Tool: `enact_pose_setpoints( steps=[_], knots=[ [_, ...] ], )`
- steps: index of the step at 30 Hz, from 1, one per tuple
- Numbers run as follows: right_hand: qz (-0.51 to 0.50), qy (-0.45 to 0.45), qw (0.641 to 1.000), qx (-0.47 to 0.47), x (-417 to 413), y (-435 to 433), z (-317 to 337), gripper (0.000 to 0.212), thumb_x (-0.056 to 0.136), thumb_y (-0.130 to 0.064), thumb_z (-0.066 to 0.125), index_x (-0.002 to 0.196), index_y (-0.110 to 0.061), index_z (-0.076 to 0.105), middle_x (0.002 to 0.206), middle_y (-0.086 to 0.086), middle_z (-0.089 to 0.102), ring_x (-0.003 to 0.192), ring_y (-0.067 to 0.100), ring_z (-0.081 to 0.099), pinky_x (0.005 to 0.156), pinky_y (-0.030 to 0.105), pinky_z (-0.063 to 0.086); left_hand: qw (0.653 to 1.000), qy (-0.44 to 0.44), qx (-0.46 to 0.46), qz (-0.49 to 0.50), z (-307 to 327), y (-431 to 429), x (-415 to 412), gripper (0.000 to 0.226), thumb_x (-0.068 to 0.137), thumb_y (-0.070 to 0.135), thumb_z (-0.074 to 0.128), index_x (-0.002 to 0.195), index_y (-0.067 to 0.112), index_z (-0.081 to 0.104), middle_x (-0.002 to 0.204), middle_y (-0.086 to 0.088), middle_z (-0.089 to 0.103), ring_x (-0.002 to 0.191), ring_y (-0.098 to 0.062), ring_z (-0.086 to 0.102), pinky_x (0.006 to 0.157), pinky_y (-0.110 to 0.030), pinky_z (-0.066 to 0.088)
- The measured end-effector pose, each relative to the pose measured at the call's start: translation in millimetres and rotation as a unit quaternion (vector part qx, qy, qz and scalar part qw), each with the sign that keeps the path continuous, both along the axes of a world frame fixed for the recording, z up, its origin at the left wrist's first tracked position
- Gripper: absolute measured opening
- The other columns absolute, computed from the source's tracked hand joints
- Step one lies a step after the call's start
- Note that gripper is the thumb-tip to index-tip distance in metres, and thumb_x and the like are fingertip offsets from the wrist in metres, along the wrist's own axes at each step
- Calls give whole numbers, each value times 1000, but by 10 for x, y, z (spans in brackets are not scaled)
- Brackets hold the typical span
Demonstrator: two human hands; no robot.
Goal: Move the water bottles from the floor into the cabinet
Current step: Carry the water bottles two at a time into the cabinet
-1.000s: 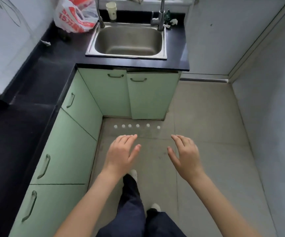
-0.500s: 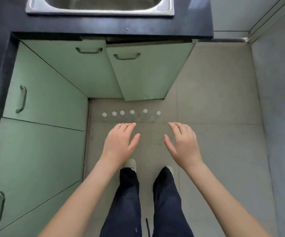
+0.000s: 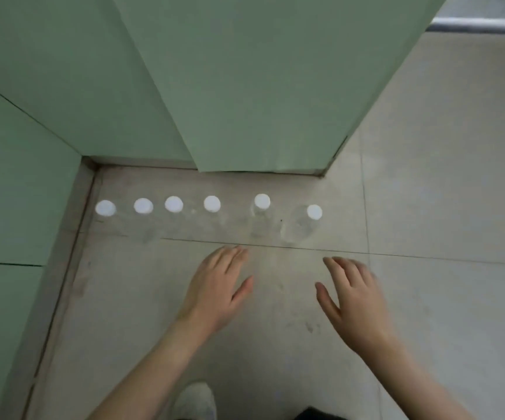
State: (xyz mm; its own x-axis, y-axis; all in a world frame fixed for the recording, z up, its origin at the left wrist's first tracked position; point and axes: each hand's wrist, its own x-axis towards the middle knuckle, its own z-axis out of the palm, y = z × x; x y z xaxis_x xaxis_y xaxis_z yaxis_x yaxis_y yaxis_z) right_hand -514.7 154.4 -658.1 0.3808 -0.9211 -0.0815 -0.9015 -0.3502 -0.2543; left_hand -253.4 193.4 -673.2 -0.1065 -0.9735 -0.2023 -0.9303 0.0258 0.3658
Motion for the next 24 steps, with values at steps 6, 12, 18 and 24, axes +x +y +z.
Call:
enact_pose_setpoints(
  steps=[6, 12, 18, 24],
  knots=[
    [42, 16, 999, -29, 63, -91, -1555, 59, 98, -47, 33, 124, -4, 64, 119, 11, 68, 110, 33, 63, 91, 46, 53, 1000, -21, 3, -18, -1591, -51, 91, 70, 101, 54, 17, 139, 7, 53, 141, -10, 56, 130, -29, 53, 108, -44, 43],
    [-33, -25, 999, -19, 90, -350, -1739, 54, 94, -44, 42, 124, -3, 61, 118, 12, 67, 110, 32, 62, 93, 42, 52, 996, 69, -19, 47, -1780, -261, -4, 70, 98, 54, 32, 145, 3, 43, 147, -13, 49, 134, -28, 48, 112, -39, 37],
    [-154, -217, 961, 74, 183, -522, -1490, 79, 85, -34, 72, 150, -19, 30, 148, -2, 45, 130, 14, 48, 104, 30, 40, 951, 248, 0, 186, -1469, -512, -167, 85, 93, 35, 62, 157, 15, 9, 161, 2, 18, 144, -2, 15, 103, 5, 2],
    [-187, -390, 891, 139, 394, -852, -1615, 76, 74, -19, 86, 128, -48, 41, 123, -35, 53, 117, -11, 52, 99, 18, 42, 919, 319, -63, 223, -1586, -1047, -225, 103, 69, 33, 86, 151, 24, 25, 151, 5, 42, 136, -12, 41, 107, -27, 38]
  ],
)
